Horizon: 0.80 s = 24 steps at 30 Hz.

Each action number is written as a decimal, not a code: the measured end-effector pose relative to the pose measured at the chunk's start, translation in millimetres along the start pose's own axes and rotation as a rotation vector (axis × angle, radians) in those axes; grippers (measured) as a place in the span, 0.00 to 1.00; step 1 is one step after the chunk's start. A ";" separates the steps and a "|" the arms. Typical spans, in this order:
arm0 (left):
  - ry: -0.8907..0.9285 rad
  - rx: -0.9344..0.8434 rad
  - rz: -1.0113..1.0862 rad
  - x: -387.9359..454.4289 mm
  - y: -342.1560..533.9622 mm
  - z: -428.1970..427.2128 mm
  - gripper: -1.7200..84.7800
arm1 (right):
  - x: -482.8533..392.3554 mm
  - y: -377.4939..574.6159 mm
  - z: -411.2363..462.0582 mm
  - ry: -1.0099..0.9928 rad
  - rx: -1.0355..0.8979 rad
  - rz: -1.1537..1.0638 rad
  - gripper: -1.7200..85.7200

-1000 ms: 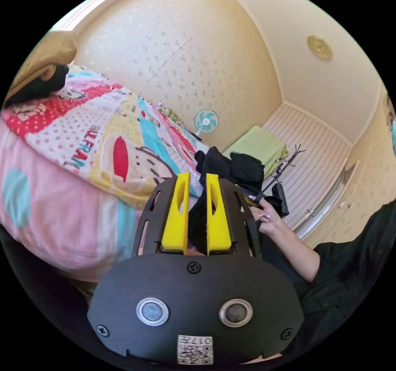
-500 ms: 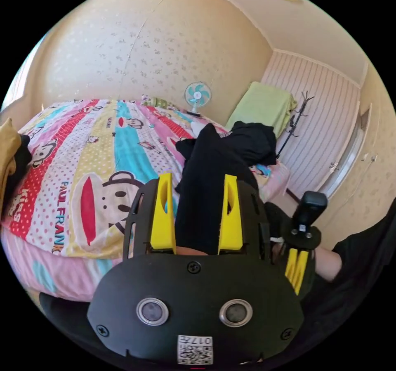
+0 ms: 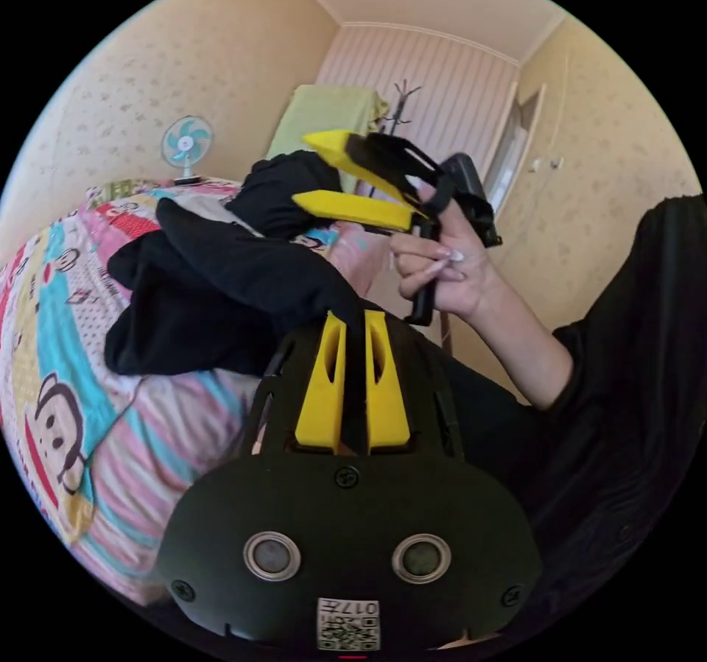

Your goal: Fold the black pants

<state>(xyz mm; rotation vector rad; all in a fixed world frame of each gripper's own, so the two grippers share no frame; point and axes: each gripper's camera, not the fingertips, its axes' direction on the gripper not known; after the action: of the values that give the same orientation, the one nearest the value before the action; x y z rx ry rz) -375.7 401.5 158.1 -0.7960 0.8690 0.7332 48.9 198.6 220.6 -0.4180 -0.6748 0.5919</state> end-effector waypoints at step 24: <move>-0.290 0.158 -0.154 -119.4 -105.4 -34.5 0.19 | 89.2 73.8 -3.3 0.542 -0.015 0.457 0.12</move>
<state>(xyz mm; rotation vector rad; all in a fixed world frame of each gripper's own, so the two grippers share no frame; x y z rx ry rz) -356.5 292.8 277.9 -0.5911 0.5890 0.6172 80.0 310.2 219.3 -0.7220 -0.0576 0.8595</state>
